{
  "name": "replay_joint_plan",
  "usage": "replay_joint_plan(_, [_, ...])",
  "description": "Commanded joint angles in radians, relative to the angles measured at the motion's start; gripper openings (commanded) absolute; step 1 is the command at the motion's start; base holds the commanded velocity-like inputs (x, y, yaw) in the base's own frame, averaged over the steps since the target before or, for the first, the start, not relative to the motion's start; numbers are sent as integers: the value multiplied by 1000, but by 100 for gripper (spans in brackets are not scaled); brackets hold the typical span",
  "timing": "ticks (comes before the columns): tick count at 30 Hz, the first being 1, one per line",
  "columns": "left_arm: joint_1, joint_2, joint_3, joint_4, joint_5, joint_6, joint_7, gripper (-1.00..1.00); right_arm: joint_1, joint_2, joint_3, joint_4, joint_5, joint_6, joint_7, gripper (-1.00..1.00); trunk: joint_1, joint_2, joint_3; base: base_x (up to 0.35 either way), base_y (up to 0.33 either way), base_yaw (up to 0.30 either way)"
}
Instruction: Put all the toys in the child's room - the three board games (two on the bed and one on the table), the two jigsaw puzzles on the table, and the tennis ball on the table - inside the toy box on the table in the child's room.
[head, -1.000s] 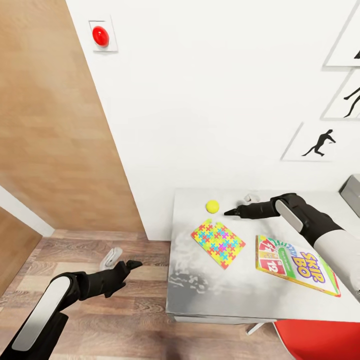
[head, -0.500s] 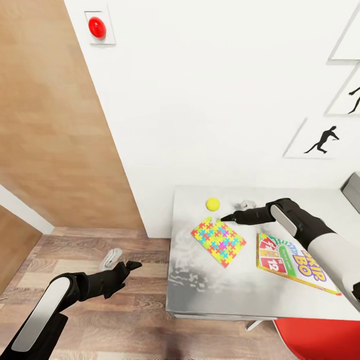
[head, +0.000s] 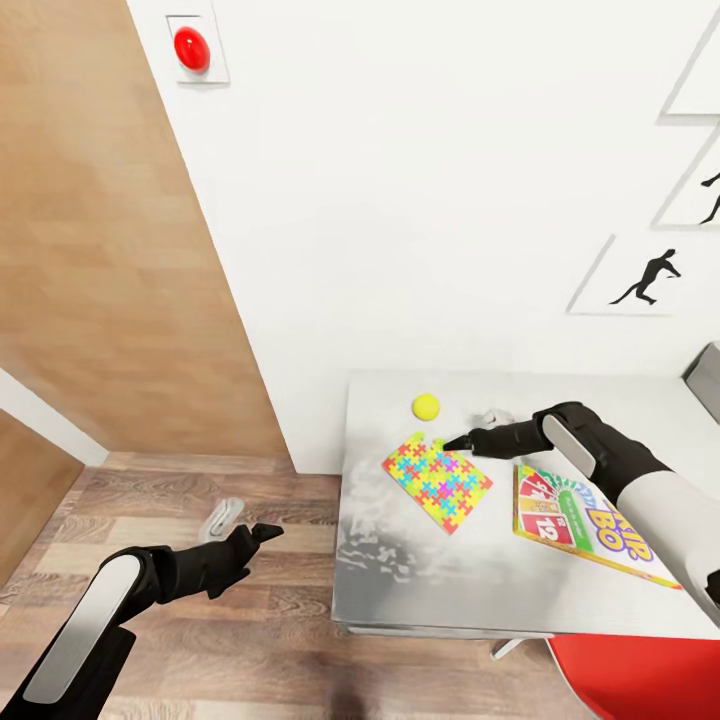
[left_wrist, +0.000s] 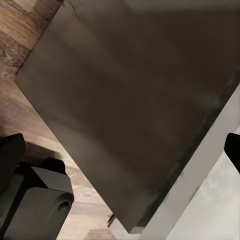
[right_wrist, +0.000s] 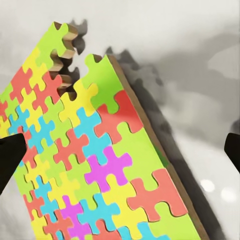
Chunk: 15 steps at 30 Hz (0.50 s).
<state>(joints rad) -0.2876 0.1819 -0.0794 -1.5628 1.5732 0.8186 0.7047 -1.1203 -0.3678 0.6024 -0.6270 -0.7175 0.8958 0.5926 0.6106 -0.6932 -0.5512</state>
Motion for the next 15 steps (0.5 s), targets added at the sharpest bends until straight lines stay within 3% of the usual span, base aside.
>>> replay_joint_plan(1, [-1,1,-1,-1,10,-1,11,100,10,-1,8,1,26,-4,2,100,0,-1,-1,0,0,0])
replay_joint_plan(15, [-1,2,0,6,10,-1,10,100,24,-3,6,8,26,12,-41,100,0,-1,-2,0,0,0])
